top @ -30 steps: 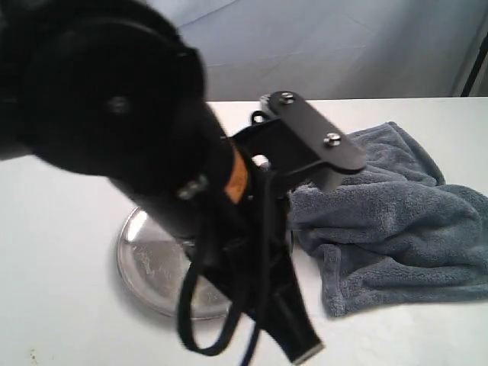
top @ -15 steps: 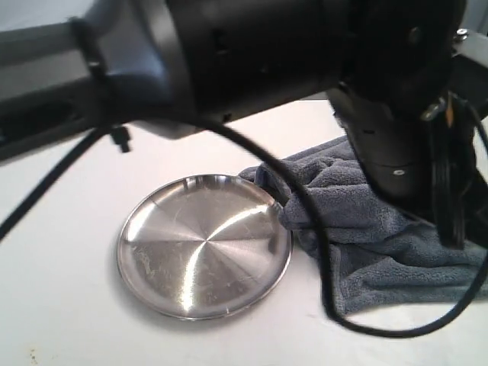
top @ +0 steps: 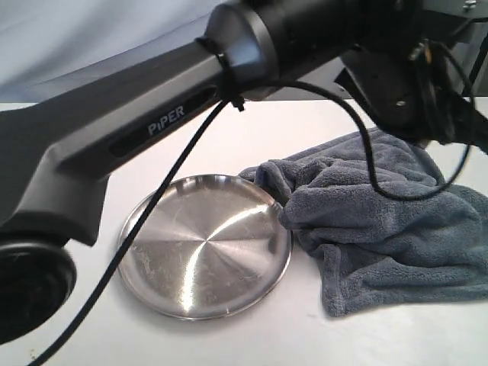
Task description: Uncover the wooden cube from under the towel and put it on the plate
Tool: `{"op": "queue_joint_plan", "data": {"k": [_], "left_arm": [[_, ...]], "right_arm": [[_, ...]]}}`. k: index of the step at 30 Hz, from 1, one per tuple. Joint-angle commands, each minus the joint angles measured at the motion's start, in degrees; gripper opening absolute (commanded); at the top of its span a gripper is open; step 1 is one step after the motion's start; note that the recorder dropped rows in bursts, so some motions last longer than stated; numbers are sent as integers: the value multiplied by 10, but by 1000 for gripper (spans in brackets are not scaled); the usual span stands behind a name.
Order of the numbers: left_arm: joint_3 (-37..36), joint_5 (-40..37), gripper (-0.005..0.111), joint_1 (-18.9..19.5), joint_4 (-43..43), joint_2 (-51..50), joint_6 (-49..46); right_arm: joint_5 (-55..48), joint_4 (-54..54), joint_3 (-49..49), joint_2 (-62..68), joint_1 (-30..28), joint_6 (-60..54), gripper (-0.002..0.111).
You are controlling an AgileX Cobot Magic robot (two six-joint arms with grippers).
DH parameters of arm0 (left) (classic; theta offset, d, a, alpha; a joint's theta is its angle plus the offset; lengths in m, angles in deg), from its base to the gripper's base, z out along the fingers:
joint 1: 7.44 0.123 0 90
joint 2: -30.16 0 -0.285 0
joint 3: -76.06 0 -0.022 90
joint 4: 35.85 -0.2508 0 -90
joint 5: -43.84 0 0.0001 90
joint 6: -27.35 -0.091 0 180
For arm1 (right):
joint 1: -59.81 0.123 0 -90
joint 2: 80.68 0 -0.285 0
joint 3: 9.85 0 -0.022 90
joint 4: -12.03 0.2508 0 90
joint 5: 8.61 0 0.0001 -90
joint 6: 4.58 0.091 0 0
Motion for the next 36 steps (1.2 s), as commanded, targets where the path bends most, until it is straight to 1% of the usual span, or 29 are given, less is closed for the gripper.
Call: {"op": "queue_joint_plan", "data": {"k": [1,2,4,5,8,9,13,15,16,17,18,19,20,21,22,23,24,25,29,30,32,33,36], "left_arm": [[22,-65,0,61,-18,-21,11],[22,-95,0,72,-41,-24,11],[22,-97,0,82,-102,-27,24],[8,-97,0,82,-116,-23,32],[-17,-97,0,81,-91,-14,24],[-33,-97,0,75,-87,-13,19],[-105,-97,0,72,-55,-4,22],[-147,-97,0,72,-49,10,22],[-188,-97,0,72,-54,30,34],[-237,-97,0,72,-81,60,55],[-257,-97,0,72,-92,74,57],[-305,-97,0,70,-85,110,57],[-329,-97,0,67,-85,129,57],[-372,-97,0,52,-87,164,66],[-393,-97,0,41,-89,180,75],[-425,-97,0,14,-92,203,89],[-440,-97,0,0,-92,217,102],[-458,-83,0,-18,-96,228,120],[-507,63,0,-86,-130,247,219],[-516,109,0,-104,-135,245,271],[-518,158,2,-107,-130,226,350],[-518,171,4,-107,-131,218,370],[-518,208,14,-105,-141,192,390]], "right_arm": [[-7,3,1,-4,0,2,3],[-7,3,1,-4,0,2,3],[-7,3,1,-4,0,2,3],[-7,3,1,-4,0,2,3],[-7,3,1,-4,0,2,3],[-7,3,1,-4,0,2,3],[-7,3,1,-4,0,2,3],[-7,3,1,-4,0,2,3],[-7,3,1,-4,0,2,3],[-7,3,1,-4,0,2,3],[-7,3,1,-4,0,2,3],[-7,3,1,-4,0,2,3],[-7,3,1,-4,0,2,3],[-7,3,1,-4,0,2,3],[-7,3,1,-4,0,2,3],[-7,3,1,-4,0,2,3],[-7,3,1,-4,0,2,3],[-7,3,1,-4,0,2,3],[-7,3,1,-4,0,2,3],[-7,3,1,-4,0,2,3],[-7,3,1,-4,0,2,3],[-7,3,1,-4,0,2,3],[-7,3,1,-4,0,2,3]]}}
